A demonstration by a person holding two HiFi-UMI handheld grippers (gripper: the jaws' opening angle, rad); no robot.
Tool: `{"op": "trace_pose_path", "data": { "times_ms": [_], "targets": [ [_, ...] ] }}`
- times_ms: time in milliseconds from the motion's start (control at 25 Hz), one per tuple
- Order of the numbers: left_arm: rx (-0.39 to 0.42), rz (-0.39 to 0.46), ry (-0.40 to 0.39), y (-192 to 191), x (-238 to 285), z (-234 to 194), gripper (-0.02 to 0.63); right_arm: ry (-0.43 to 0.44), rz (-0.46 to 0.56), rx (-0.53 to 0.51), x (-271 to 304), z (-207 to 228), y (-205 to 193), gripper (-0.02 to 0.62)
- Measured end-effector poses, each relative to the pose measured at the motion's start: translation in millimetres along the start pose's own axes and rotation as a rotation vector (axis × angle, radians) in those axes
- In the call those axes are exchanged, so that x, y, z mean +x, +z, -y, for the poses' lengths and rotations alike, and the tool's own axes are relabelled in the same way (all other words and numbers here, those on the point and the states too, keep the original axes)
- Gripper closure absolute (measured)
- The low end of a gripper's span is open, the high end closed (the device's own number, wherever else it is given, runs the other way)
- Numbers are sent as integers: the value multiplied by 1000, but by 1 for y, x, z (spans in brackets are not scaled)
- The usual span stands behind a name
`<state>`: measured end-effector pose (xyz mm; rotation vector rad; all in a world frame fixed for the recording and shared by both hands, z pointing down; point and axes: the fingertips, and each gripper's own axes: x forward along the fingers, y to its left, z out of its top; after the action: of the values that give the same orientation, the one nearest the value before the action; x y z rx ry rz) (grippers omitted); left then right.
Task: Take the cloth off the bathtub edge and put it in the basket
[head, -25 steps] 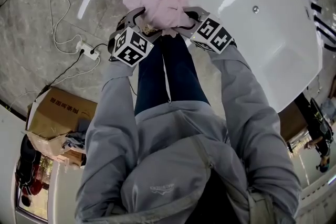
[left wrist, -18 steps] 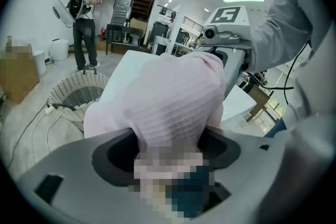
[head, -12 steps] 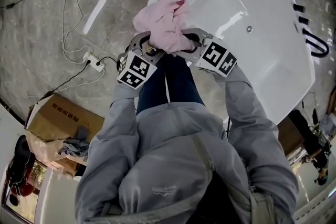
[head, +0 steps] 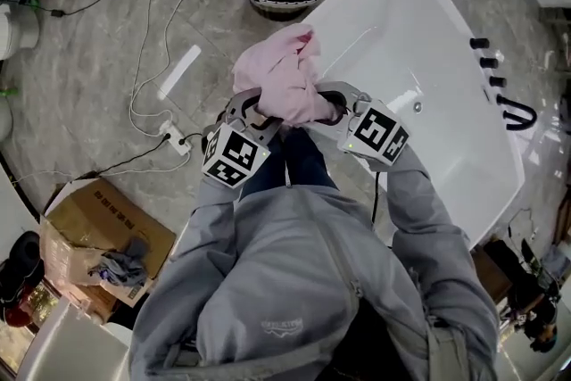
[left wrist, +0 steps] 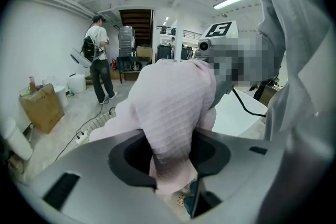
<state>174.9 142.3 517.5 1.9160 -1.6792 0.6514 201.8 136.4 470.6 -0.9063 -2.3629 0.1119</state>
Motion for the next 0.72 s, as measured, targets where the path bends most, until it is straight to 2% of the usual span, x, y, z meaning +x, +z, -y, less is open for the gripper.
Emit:
{"op": "trace_pose_path", "data": {
  "times_ms": [360, 520, 720],
  "targets": [
    [27, 74, 115, 62, -62, 1, 449, -27, 129, -56, -39, -27, 68, 437],
    [29, 128, 194, 91, -83, -10, 451, -27, 202, -104, -52, -25, 99, 437],
    [34, 153, 292, 108, -106, -21, 451, -10, 243, -172, -57, -29, 127, 437]
  ]
}}
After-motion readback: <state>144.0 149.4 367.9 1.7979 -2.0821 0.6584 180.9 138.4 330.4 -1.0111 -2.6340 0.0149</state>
